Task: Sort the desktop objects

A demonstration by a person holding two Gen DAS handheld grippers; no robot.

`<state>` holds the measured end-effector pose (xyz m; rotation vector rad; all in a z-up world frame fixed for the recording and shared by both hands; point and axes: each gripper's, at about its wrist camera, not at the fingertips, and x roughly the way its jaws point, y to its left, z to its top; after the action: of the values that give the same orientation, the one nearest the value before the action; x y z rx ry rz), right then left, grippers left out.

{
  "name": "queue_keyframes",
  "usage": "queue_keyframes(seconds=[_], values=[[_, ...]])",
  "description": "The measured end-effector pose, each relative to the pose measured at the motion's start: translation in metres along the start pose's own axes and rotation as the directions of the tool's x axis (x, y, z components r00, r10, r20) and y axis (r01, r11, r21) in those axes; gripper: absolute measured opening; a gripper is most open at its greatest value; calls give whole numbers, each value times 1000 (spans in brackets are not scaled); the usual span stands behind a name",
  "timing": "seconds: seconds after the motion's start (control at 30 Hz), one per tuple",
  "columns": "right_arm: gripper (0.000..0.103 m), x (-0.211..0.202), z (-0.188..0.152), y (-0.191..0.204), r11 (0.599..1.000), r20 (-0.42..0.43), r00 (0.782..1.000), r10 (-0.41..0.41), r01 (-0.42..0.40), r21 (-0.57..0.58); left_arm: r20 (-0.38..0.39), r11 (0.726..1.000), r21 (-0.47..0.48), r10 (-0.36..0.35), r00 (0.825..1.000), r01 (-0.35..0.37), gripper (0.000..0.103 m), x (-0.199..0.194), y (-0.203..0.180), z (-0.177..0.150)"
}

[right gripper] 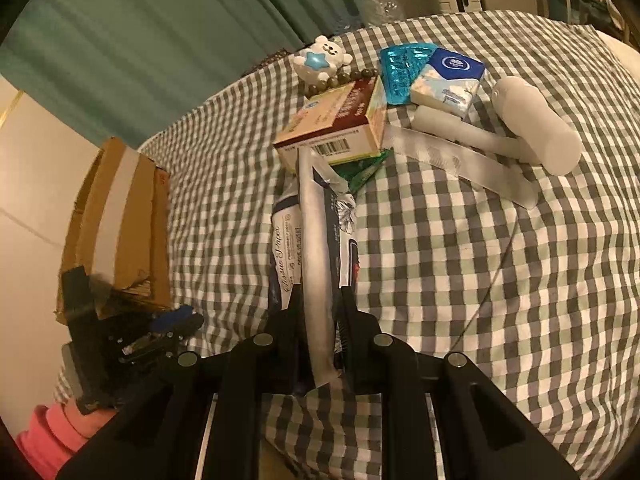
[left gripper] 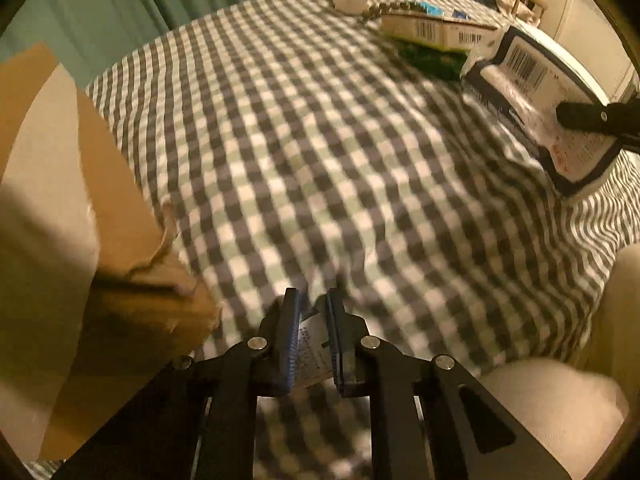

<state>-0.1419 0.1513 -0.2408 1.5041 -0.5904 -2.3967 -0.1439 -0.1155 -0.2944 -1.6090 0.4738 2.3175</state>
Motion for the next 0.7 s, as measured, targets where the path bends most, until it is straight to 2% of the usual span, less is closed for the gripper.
queue_keyframes(seconds=[0.07,0.13,0.17,0.2,0.3,0.37,0.47,0.5,0.6,0.7], values=[[17,0,-1,1,1000,0,1000,-1,1,-6,21,1000,19,17,1000,-17,23,-9,4,-2],[17,2,-1,2,1000,-4,1000,1,-1,-7,20,999,16,-41,999,41,40,-17,9,-3],[17,3,-1,1,1000,-7,1000,-1,1,-6,4,997,26,-75,997,75,44,-19,11,-4],[17,4,-1,1,1000,-10,1000,-4,4,-5,-6,996,42,-73,997,73,49,-19,10,-6],[17,5,-1,0,1000,-16,1000,-8,8,1,-37,990,136,-18,999,23,52,-15,-2,-16],[17,5,-1,-2,1000,-16,1000,-10,10,5,-51,987,162,5,999,4,52,-9,-4,-18],[17,5,-1,-2,1000,-16,1000,-17,17,5,-49,992,123,32,998,-26,52,-5,-2,-23],[17,4,-1,-1,1000,-14,1000,-21,21,3,-45,993,108,44,998,-39,45,-4,-2,-23],[17,4,-1,2,1000,-13,1000,-25,25,-4,-48,995,89,60,997,-55,39,-1,-3,-23],[17,5,-3,5,1000,-19,999,-30,30,-10,-39,991,119,71,997,-66,23,-6,-10,-26]])
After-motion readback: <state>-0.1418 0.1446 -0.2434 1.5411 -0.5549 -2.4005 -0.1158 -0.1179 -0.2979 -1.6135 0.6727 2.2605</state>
